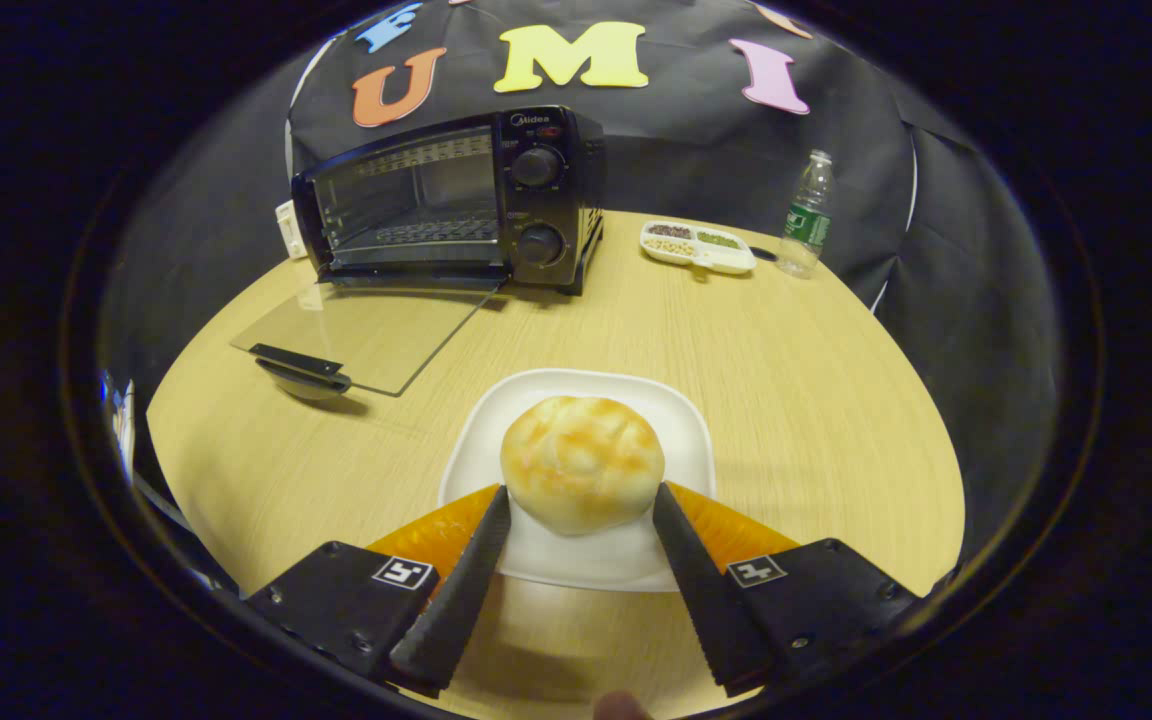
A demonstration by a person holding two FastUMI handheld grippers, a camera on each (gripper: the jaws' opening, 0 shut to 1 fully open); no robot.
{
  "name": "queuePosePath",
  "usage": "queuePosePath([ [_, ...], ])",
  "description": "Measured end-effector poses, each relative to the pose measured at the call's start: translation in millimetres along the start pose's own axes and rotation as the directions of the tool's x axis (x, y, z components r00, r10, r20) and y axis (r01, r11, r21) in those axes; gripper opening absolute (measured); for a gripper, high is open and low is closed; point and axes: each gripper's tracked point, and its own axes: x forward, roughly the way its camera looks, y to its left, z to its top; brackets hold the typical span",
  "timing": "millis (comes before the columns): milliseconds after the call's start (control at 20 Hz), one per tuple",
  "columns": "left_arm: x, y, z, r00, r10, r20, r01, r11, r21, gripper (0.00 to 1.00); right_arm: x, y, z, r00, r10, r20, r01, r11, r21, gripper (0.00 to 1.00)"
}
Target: Open the electric oven with the left hand, put the food in, and close the electric oven.
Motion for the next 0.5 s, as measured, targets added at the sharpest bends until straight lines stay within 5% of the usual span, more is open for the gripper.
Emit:
queuePosePath([
  [300, -3, -1, 6, 1.0, -0.012, 0.01, 0.012, 1.0, 0.002, 0.94, -7, 0, 11, 1.0, -0.007, 0.026, 0.006, 0.998, 0.06, 0.65],
  [500, -9, 2, 13, 0.999, -0.027, 0.035, 0.027, 1.0, -0.014, 0.93, -42, 16, 28, 0.998, -0.002, 0.07, -0.008, 0.99, 0.143, 0.59],
])
